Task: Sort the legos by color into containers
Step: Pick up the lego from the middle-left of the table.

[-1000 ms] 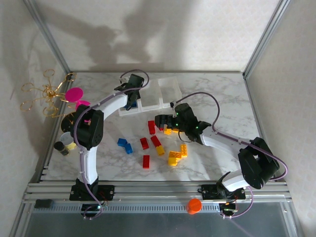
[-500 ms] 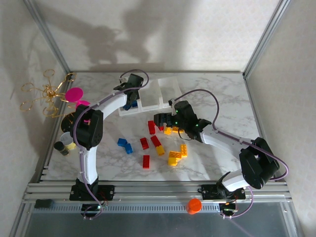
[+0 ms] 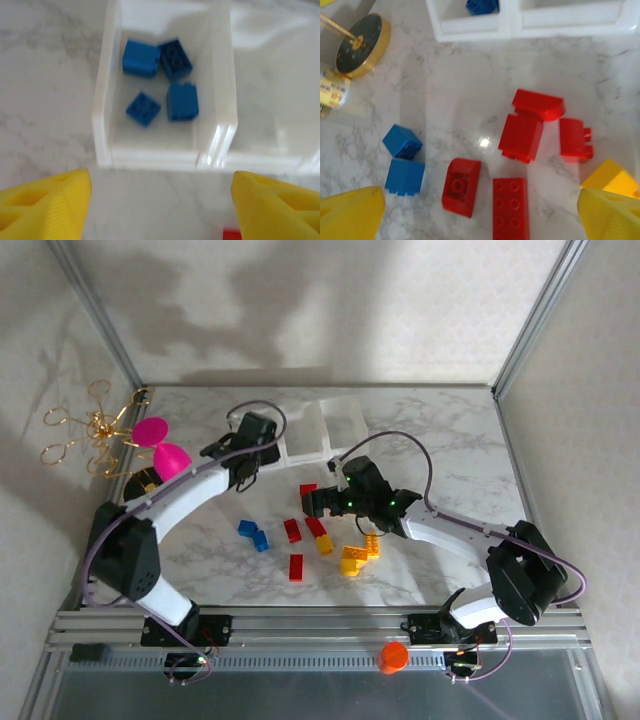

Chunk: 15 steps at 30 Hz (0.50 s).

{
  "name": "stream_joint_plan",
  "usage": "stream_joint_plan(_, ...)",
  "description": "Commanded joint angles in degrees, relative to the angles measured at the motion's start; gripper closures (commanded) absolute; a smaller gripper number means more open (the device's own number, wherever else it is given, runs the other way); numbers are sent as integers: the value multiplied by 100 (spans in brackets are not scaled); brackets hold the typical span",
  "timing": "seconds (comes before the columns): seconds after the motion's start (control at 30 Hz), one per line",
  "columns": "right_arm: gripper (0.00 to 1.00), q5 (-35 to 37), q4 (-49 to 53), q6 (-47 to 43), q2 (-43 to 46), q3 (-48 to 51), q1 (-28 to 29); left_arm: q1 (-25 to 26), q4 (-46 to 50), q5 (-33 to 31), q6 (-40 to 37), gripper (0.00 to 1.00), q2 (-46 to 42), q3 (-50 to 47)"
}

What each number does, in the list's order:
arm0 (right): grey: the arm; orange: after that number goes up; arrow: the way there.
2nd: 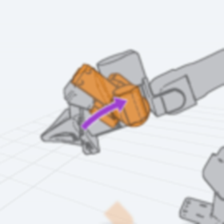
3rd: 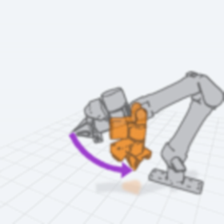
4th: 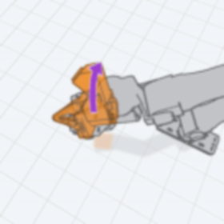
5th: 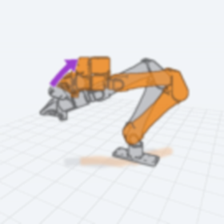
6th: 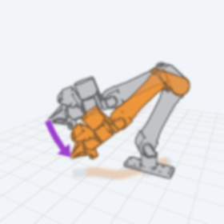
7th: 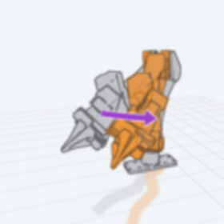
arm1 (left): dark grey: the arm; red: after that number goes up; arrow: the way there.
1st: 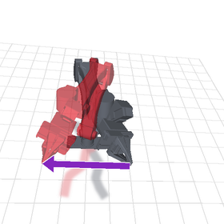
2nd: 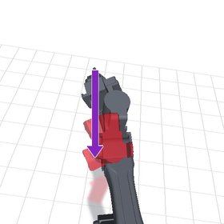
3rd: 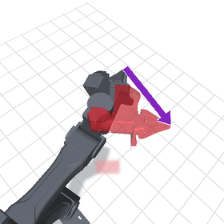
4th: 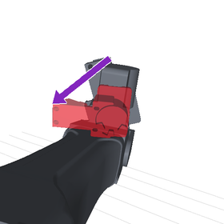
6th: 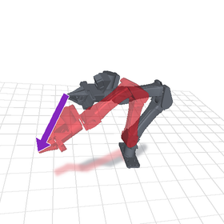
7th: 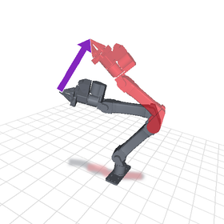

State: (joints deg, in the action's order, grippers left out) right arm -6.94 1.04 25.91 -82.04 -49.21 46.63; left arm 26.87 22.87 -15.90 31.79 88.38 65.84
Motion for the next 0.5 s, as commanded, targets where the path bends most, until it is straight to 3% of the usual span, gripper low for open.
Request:
stream_joint_plan(0.0, 1, -80, -115, 191, 37, 233, 141, 179, 316, 113, 518, 25, -710, -803)
stream_joint_plan(0.3, 1, -195, -639, 290, -325, 395, 416, 362, 766, 159, 1302, 20, -2077, -2431)
stream_joint_plan(0.47, 1, -280, -838, 440, -529, 368, 425, 371, 403, 906, 1269, 18, -2193, -2953)
